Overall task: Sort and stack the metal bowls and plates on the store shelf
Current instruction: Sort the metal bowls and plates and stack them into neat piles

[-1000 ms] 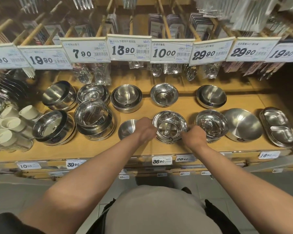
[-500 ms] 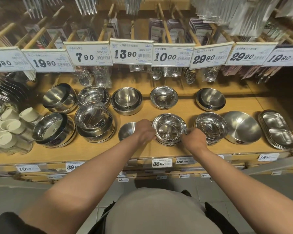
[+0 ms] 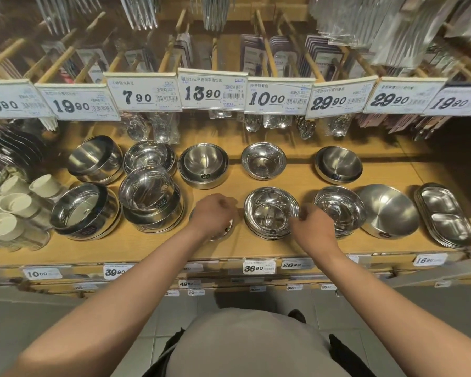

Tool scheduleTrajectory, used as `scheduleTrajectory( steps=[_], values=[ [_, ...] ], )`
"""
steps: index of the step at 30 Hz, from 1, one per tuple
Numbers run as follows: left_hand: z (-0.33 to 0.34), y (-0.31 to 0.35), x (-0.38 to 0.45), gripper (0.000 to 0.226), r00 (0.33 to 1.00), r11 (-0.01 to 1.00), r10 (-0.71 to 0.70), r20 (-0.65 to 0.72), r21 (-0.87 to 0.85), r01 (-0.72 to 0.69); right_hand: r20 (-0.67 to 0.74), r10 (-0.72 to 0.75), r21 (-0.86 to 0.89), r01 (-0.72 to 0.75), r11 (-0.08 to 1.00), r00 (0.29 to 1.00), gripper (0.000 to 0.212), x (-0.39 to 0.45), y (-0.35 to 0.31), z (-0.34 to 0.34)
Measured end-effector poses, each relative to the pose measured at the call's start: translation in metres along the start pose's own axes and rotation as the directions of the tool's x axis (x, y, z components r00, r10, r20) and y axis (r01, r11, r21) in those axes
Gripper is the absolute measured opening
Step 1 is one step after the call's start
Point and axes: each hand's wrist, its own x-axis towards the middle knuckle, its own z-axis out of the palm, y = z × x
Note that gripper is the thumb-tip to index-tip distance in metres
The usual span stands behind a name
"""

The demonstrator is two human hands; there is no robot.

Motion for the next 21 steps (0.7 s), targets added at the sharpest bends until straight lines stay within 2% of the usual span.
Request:
scheduleTrajectory(
  steps=[2,4,8,11,13,15,17,19,21],
  values=[
    [-0.018,-0.021,-0.006,0.008,0.998,0.998,-0.02,-0.066,-0.064,0.016,0.012,-0.081,0.03,0.08,0.996,0.997,0.021,-0.011,-0.009,0.001],
    [-0.03,-0.044,-0.012,0.011,0.993,0.998,-0.041,-0.11,-0.057,0.035,0.111,-0.133,0.082,0.124,0.989,0.985,0.016,-0.019,-0.016,0.009],
    [-0.037,-0.072,-0.022,0.011,0.981,0.993,-0.115,-0.158,-0.04,0.111,0.369,-0.097,0.146,0.046,0.988,0.924,0.013,-0.03,-0.027,0.039],
    [-0.03,-0.08,-0.02,0.009,0.977,0.983,-0.172,-0.127,-0.09,0.161,0.446,-0.059,0.125,0.003,0.992,0.893,0.031,-0.032,-0.03,0.058],
    [-0.02,-0.08,-0.019,0.014,0.971,0.96,-0.22,-0.094,-0.196,0.198,0.486,-0.04,0.126,-0.025,0.992,0.873,0.031,-0.031,-0.028,0.067],
    [-0.009,-0.079,-0.016,0.029,0.956,0.912,-0.287,-0.054,-0.321,0.255,0.497,-0.006,0.131,-0.068,0.989,0.868,0.034,-0.029,-0.025,0.071],
    [-0.003,-0.079,-0.012,0.044,0.946,0.888,-0.318,-0.058,-0.367,0.276,0.481,0.018,0.115,-0.084,0.99,0.877,0.038,-0.026,-0.02,0.072],
    [-0.003,-0.078,-0.006,0.049,0.94,0.898,-0.321,-0.114,-0.351,0.264,0.456,0.01,0.073,-0.049,0.996,0.89,0.039,-0.024,-0.015,0.069],
    [-0.005,-0.078,0.0,0.046,0.931,0.935,-0.305,-0.199,-0.251,0.252,0.447,0.016,0.078,-0.056,0.995,0.894,0.037,-0.023,-0.01,0.066]
  ],
)
